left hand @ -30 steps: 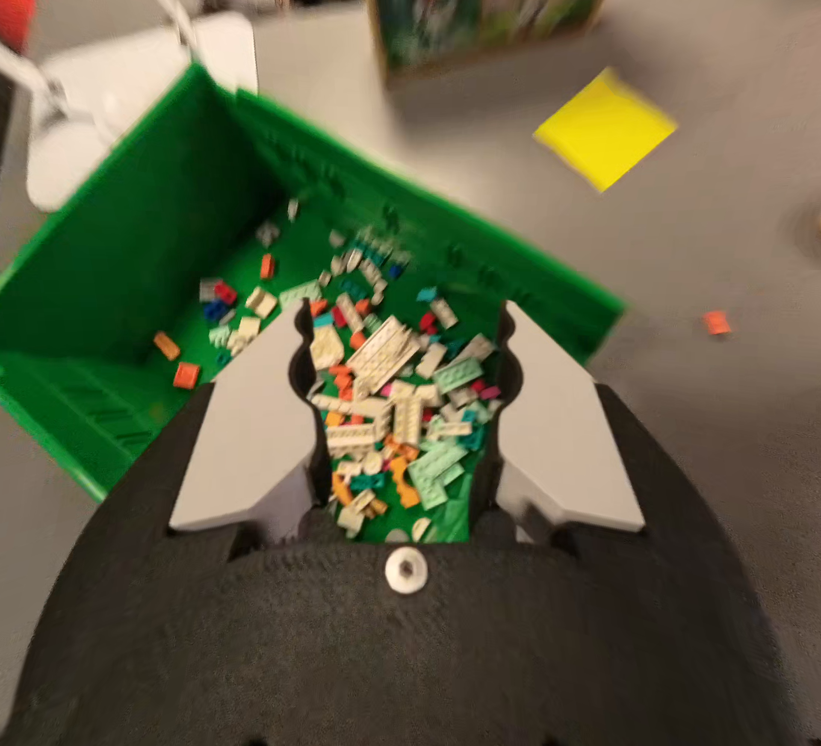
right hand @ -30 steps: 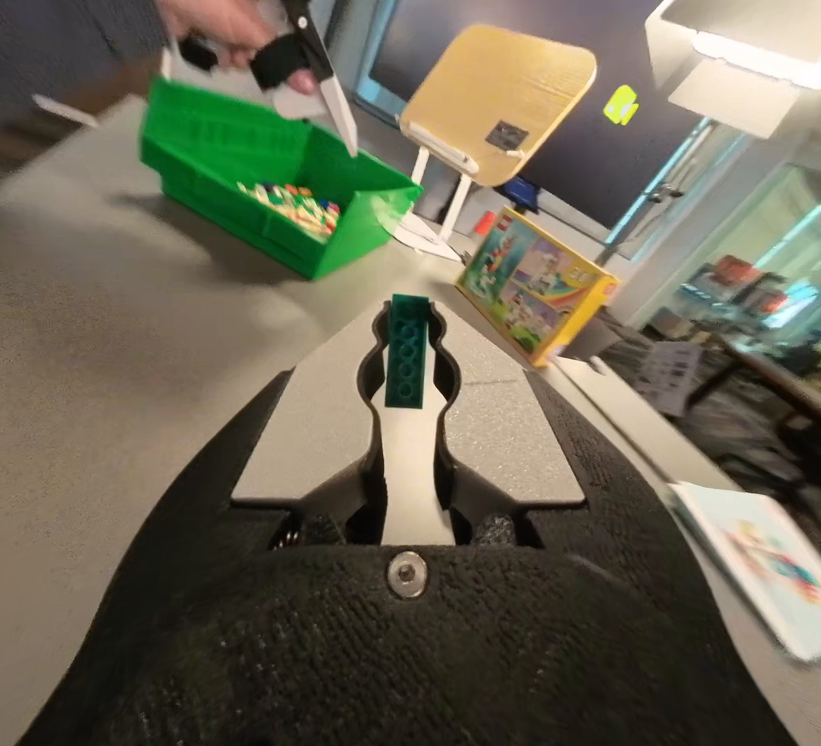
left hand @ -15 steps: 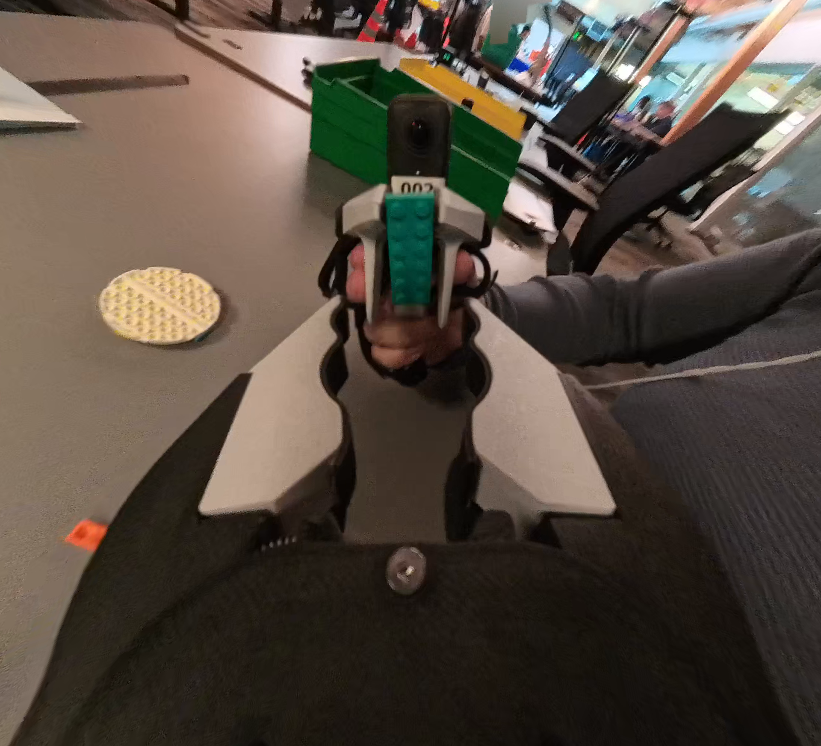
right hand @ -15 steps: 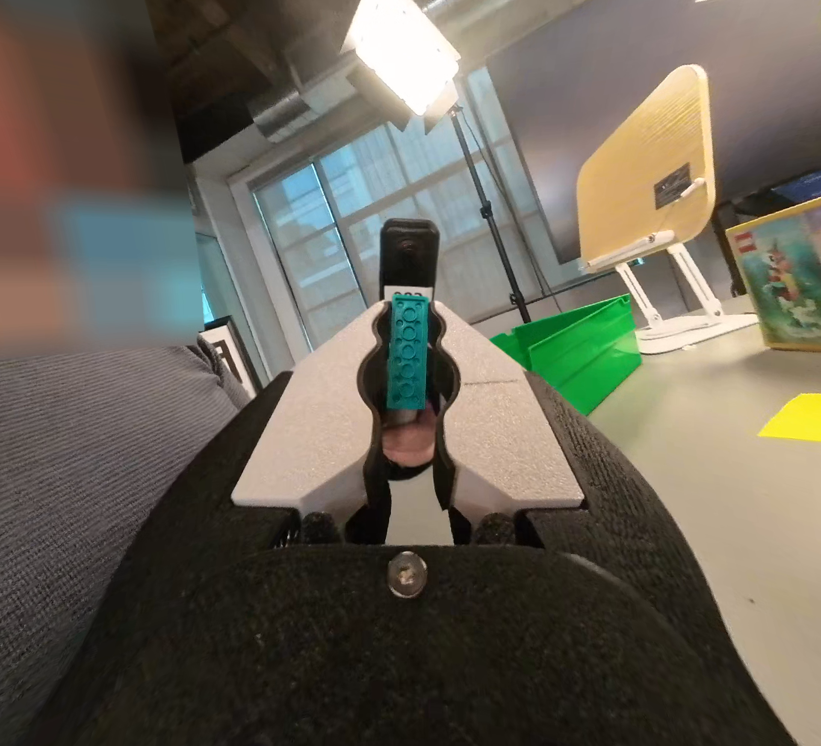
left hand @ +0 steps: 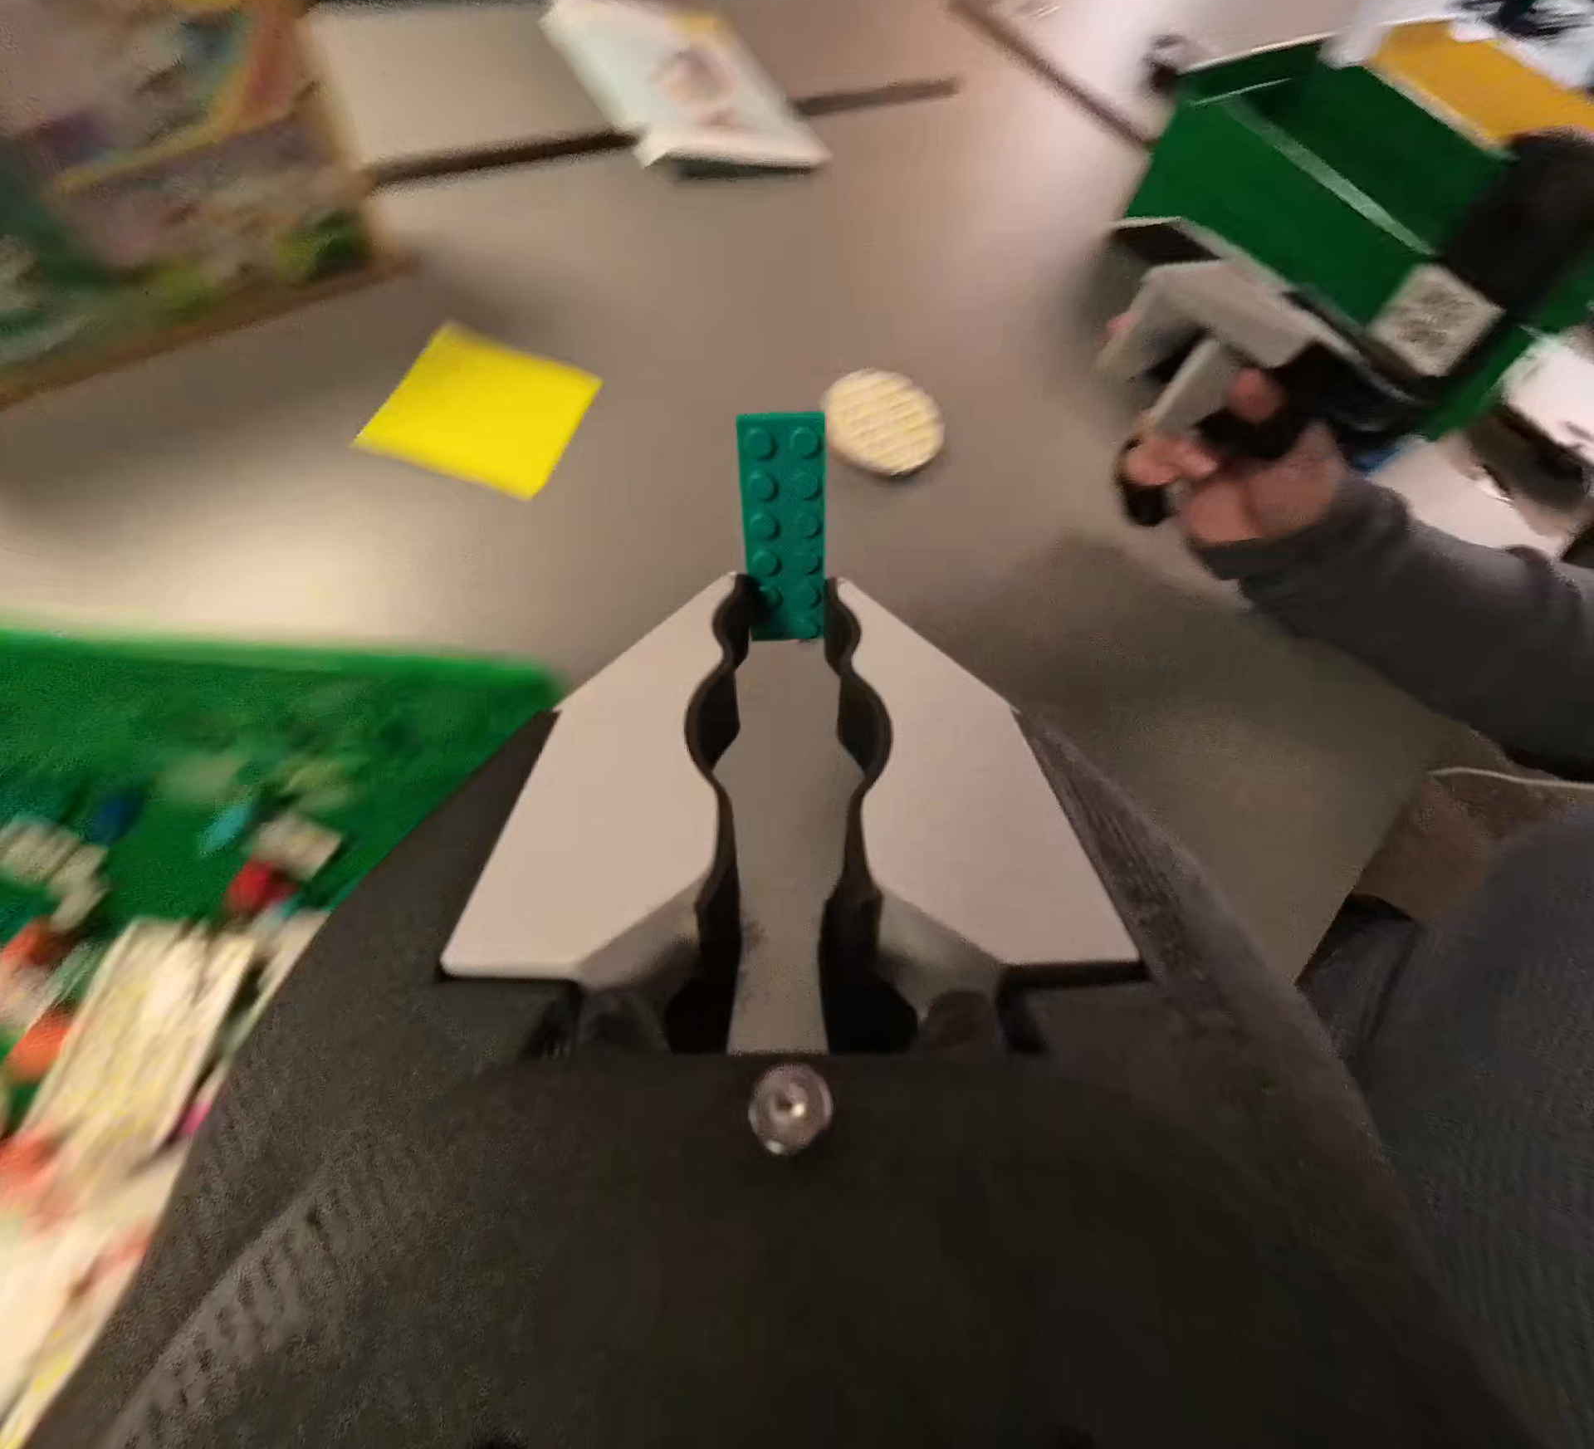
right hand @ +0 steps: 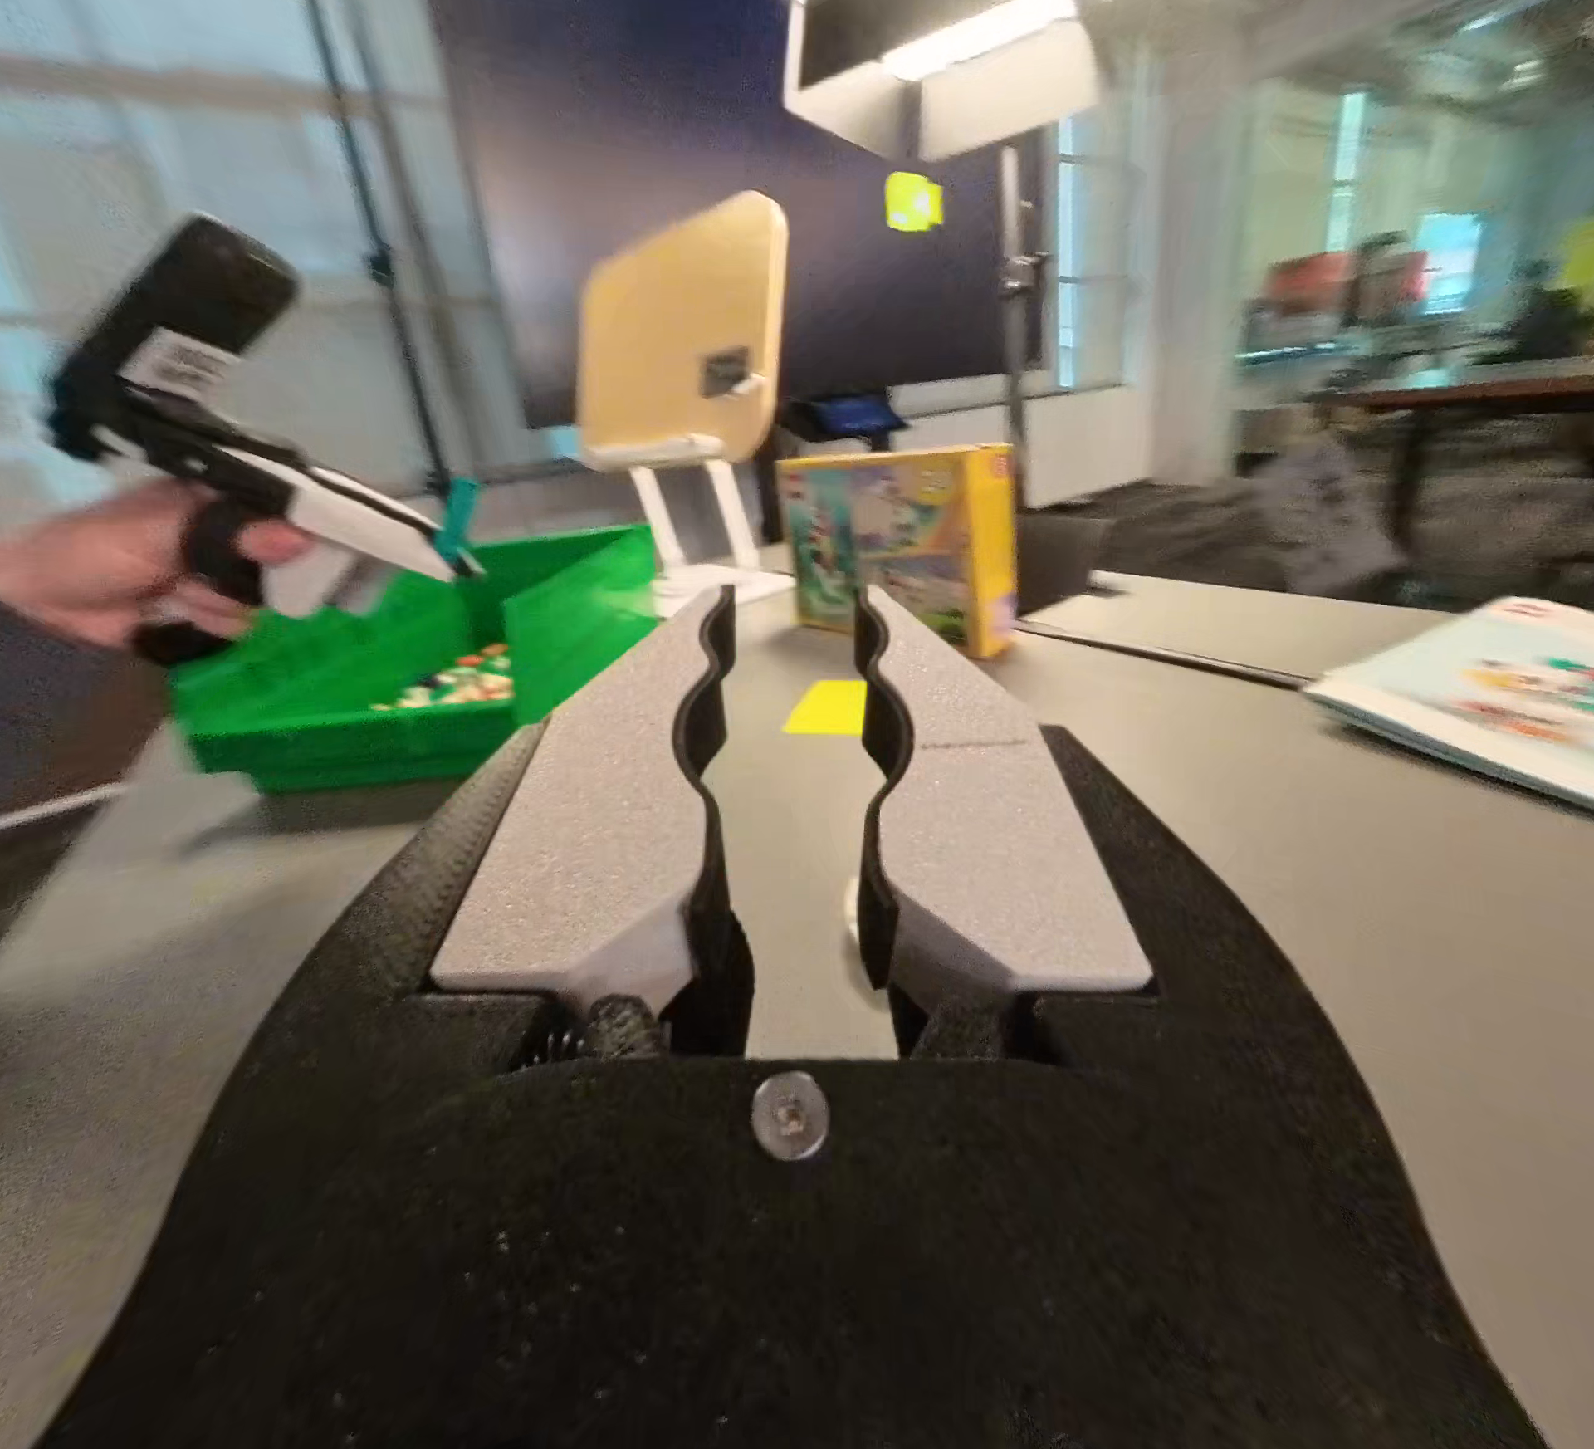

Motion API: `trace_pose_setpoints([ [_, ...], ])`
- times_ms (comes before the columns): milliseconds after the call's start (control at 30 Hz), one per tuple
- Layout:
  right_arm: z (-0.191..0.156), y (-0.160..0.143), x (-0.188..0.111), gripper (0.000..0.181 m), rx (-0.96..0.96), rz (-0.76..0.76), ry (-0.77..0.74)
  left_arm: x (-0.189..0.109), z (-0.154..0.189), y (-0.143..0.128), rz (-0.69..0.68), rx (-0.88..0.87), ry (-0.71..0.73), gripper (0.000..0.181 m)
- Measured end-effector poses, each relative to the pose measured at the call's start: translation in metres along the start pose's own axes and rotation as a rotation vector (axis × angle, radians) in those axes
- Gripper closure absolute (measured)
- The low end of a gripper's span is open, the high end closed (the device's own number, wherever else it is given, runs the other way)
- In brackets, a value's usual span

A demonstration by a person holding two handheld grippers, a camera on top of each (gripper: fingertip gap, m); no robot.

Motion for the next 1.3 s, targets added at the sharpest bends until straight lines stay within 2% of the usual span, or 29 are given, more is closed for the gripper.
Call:
trace_pose_setpoints([
  [67, 0.005, -0.004, -0.001, 0.157, -0.059, -0.025, -0.039, -0.028, -0.043, -0.006, -0.077, -0.078, 0.181, 0.166],
  [167, 0.0, -0.012, 0.0, 0.157, -0.096, -0.058, -0.02, -0.066, -0.099, -0.036, -0.292, -0.16, 0.497, 0.166],
  [267, -0.003, -0.02, 0.002, 0.156, -0.131, -0.098, -0.009, -0.074, -0.123, -0.063, -0.442, -0.239, 0.6, 0.166],
  [367, -0.004, -0.022, 0.002, 0.156, -0.158, -0.111, -0.007, -0.075, -0.139, -0.078, -0.516, -0.256, 0.708, 0.113],
  [400, -0.004, -0.022, 0.002, 0.156, -0.158, -0.109, -0.008, -0.075, -0.142, -0.076, -0.501, -0.233, 0.738, 0.102],
  [467, -0.002, -0.022, 0.001, 0.156, -0.152, -0.106, -0.015, -0.075, -0.139, -0.067, -0.455, -0.185, 0.768, 0.1],
  [533, 0.001, -0.019, 0.0, 0.157, -0.155, -0.096, -0.026, -0.064, -0.119, -0.038, -0.298, -0.077, 0.726, 0.105],
  [567, 0.002, -0.018, 0.0, 0.157, -0.158, -0.09, -0.033, -0.05, -0.096, -0.019, -0.184, 0.002, 0.624, 0.112],
  [633, 0.005, -0.017, -0.001, 0.158, -0.157, -0.081, -0.044, -0.019, -0.034, 0.005, -0.023, 0.177, 0.328, 0.137],
  [700, 0.006, -0.017, -0.002, 0.158, -0.143, -0.08, -0.049, 0.007, 0.02, 0.002, -0.017, 0.253, 0.077, 0.146],
  [767, 0.008, -0.018, -0.002, 0.158, -0.128, -0.082, -0.052, 0.035, 0.044, -0.017, -0.094, 0.205, -0.035, 0.147],
  [867, 0.008, -0.017, -0.003, 0.158, -0.117, -0.08, -0.053, 0.071, 0.028, -0.063, -0.291, 0.139, 0.06, 0.147],
  [967, 0.008, -0.018, -0.003, 0.158, -0.118, -0.085, -0.051, 0.093, 0.02, -0.095, -0.401, 0.074, 0.05, 0.147],
  [1100, 0.008, -0.018, -0.003, 0.158, -0.118, -0.085, -0.048, 0.105, 0.016, -0.093, -0.376, 0.017, 0.019, 0.151],
  [1300, 0.01, -0.018, -0.003, 0.158, -0.121, -0.089, -0.051, 0.109, 0.012, -0.093, -0.373, 0.122, 0.068, 0.159],
])
Point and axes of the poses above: each gripper's, where its closed fingertips meet, x out along the fingers, y out of its top, z = x × y across the jaws, the point moved 3 cm from there along -x, back along the fingers, and after that the axes turned 10 degrees about z, right-handed, at the moved point
